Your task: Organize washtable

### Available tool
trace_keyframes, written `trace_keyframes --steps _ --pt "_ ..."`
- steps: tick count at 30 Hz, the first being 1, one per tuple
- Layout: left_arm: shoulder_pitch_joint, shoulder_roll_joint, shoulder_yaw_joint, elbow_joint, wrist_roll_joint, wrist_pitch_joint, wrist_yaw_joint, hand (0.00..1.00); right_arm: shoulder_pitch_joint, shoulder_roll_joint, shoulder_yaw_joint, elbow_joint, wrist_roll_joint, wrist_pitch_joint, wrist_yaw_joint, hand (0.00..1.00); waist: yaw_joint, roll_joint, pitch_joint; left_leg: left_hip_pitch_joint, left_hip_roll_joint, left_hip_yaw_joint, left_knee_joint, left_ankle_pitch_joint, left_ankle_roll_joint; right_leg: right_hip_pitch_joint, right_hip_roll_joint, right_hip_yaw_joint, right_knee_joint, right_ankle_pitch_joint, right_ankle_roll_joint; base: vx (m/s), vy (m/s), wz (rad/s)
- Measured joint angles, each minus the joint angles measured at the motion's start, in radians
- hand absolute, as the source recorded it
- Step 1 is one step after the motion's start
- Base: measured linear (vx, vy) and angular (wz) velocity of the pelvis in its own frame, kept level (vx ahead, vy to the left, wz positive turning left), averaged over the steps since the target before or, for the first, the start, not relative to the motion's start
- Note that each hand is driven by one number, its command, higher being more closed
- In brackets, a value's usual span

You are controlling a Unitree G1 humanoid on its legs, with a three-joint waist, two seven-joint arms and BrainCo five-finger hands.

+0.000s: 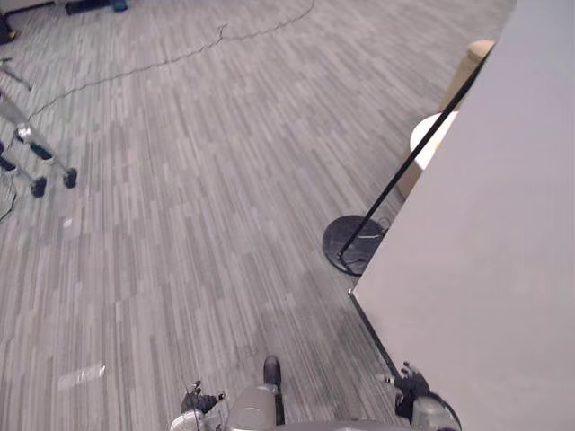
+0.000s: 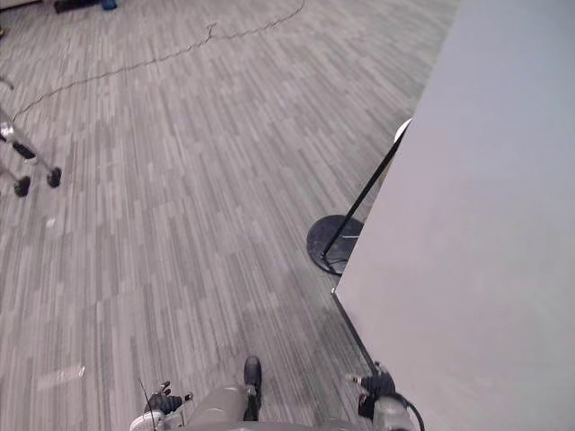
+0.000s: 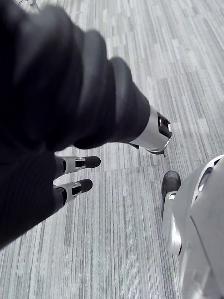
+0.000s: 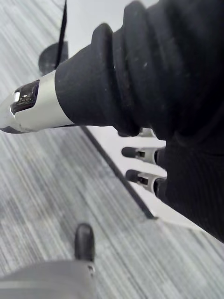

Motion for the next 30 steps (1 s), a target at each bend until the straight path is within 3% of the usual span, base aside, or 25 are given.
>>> trace_keyframes --steps 2,5,6,8,9,10,11,12,14,16,18,19,21,22,23,24,25,26,30 --pt "-0.001 0.014 -0.027 0.013 0.001 0.0 0.001 0.0 0.039 0.001 -0.007 0.001 -0.022 0.008 -0.001 0.0 -0.004 -0.007 -0.002 0.048 -0.005 0.012 -0.092 0.038 -0.005 0.003 0.001 0.005 -0.017 -0.002 0.001 -0.01 -0.033 -0.25" --pt "-0.009 0.03 -0.042 0.014 0.021 0.001 0.0 0.0 0.054 0.005 -0.041 0.005 -0.031 0.017 -0.004 0.0 -0.013 -0.019 0.007 0.044 -0.013 0.005 -0.097 0.039 -0.005 0.003 -0.01 -0.021 -0.014 -0.022 0.009 -0.05 -0.02 0.09" --pt "-0.006 0.048 -0.045 0.016 0.03 0.002 -0.002 0.0 0.064 0.016 -0.056 0.007 -0.036 0.02 -0.003 0.0 -0.026 -0.043 0.012 0.041 -0.03 -0.01 -0.097 0.038 -0.004 0.004 -0.035 -0.049 0.002 -0.041 0.023 0.0 0.043 0.43" --pt "-0.008 0.068 -0.079 0.012 0.052 0.002 -0.003 0.0 0.079 0.02 -0.073 0.007 -0.036 0.03 -0.003 0.0 -0.026 -0.068 0.008 0.035 -0.084 0.003 -0.073 0.009 0.023 0.005 -0.09 -0.095 0.022 -0.059 0.079 0.07 0.093 0.55" --pt "-0.01 0.072 -0.103 0.012 0.058 0.002 -0.002 0.0 0.073 0.015 -0.064 0.006 -0.035 0.038 -0.003 0.0 -0.025 -0.067 0.011 0.026 -0.101 0.017 -0.025 -0.052 0.066 -0.018 -0.103 -0.099 0.106 -0.054 0.113 0.17 0.104 0.41" --pt "-0.003 0.067 -0.108 0.013 0.057 0.004 0.001 0.0 0.048 0.012 -0.051 0.004 -0.036 0.044 0.0 0.0 -0.027 -0.055 0.017 0.029 -0.097 0.008 -0.028 -0.057 0.075 -0.09 -0.108 -0.092 0.252 -0.018 0.144 0.17 0.117 0.27" --pt "-0.001 0.065 -0.108 0.013 0.057 0.004 0.0 0.0 0.043 0.004 -0.037 0.004 -0.035 0.04 0.002 0.0 -0.027 -0.036 0.019 0.043 -0.087 0.001 -0.038 -0.057 0.076 -0.122 -0.1 -0.084 0.322 0.018 0.129 0.14 0.139 0.1" --pt "0.006 0.057 -0.109 0.013 0.057 0.006 -0.003 0.0 0.024 -0.008 -0.007 0.002 -0.034 0.037 0.002 0.0 -0.026 -0.015 0.036 0.07 -0.062 -0.004 -0.055 -0.058 0.083 -0.157 -0.084 -0.081 0.344 0.004 0.062 0.13 0.193 0.02" --pt "0.021 0.061 -0.106 0.012 0.057 0.008 -0.004 0.0 -0.004 0.004 0.046 -0.003 -0.035 0.029 0.002 0.0 -0.022 -0.03 0.03 0.1 -0.045 -0.006 -0.086 -0.059 0.084 -0.177 -0.052 -0.091 0.254 -0.01 0.062 0.13 0.152 0.02" --pt "0.019 0.066 -0.11 0.012 0.057 0.012 -0.008 0.0 -0.039 0.017 0.123 -0.002 -0.058 0.011 0.004 0.0 -0.022 -0.036 0.029 0.109 -0.037 -0.012 -0.092 -0.07 0.073 -0.188 -0.011 -0.091 0.074 0.034 0.074 0.11 0.074 0.13" --pt "0.019 0.066 -0.109 0.012 0.057 0.012 -0.007 0.0 -0.069 0.013 0.164 0.003 -0.091 0.01 0.005 0.0 -0.022 -0.039 0.027 0.113 -0.048 -0.013 -0.09 -0.076 0.066 -0.192 -0.006 -0.098 -0.01 0.103 0.041 0.09 0.044 0.14" --pt "0.018 0.064 -0.106 0.011 0.057 0.012 -0.006 0.0 -0.082 0.003 0.193 0.006 -0.129 0.012 0.009 0.0 -0.022 -0.04 0.026 0.113 -0.057 0.0 -0.092 -0.089 0.056 -0.189 -0.01 -0.124 -0.029 0.141 0.006 0.1 0.019 0.12" --pt "0.022 0.07 -0.094 0.005 0.057 0.012 -0.003 0.0 -0.102 0.0 0.221 0.006 -0.166 0.013 0.013 0.0 -0.012 -0.06 0.007 0.102 -0.042 0.174 -0.067 -0.163 0.032 -0.185 -0.017 -0.169 -0.063 0.207 -0.014 0.12 -0.043 0.13" --pt "0.017 0.074 -0.08 0.005 0.058 0.013 -0.002 0.0 -0.112 -0.008 0.22 0.006 -0.182 0.013 0.011 0.0 -0.002 -0.086 -0.01 0.071 -0.016 0.334 0.003 -0.193 0.03 -0.164 -0.038 -0.217 -0.097 0.237 -0.019 0.15 -0.117 0.23" --pt "0.005 0.061 -0.064 0.007 0.058 0.015 0.006 0.0 -0.117 -0.035 0.217 0.005 -0.188 0.012 0.0 0.0 0.0 -0.064 -0.005 0.055 0.034 0.448 0.085 -0.239 0.04 -0.153 -0.045 -0.255 -0.107 0.245 -0.017 0.15 -0.093 0.36" --pt "0.005 0.057 -0.058 0.012 0.058 0.017 0.012 0.0 -0.117 -0.042 0.215 0.001 -0.188 0.012 -0.007 0.0 -0.005 -0.054 -0.008 0.053 0.062 0.504 0.122 -0.254 0.038 -0.145 -0.048 -0.272 -0.105 0.237 -0.015 0.13 -0.019 0.59" --pt "0.003 0.045 -0.053 0.016 0.057 0.026 0.015 0.0 -0.117 -0.052 0.209 -0.009 -0.183 0.011 -0.015 0.0 -0.028 -0.042 -0.005 0.049 0.095 0.54 0.169 -0.267 0.039 -0.124 -0.05 -0.308 -0.1 0.22 -0.012 0.19 0.0 0.73" --pt "0.004 0.042 -0.036 0.016 0.057 0.029 0.015 0.0 -0.103 -0.054 0.191 -0.01 -0.177 0.011 -0.02 0.0 -0.024 -0.025 -0.01 0.066 0.101 0.506 0.179 -0.254 0.026 -0.1 -0.049 -0.319 -0.08 0.205 -0.013 0.2 -0.009 0.68" --pt "-0.003 0.044 -0.038 0.008 0.058 0.028 0.012 0.0 -0.058 -0.047 0.153 -0.01 -0.119 0.01 -0.023 0.0 -0.048 -0.021 -0.022 0.101 0.127 0.423 0.15 -0.212 0.012 -0.112 -0.028 -0.335 0.055 0.131 -0.025 0.21 -0.028 0.78"
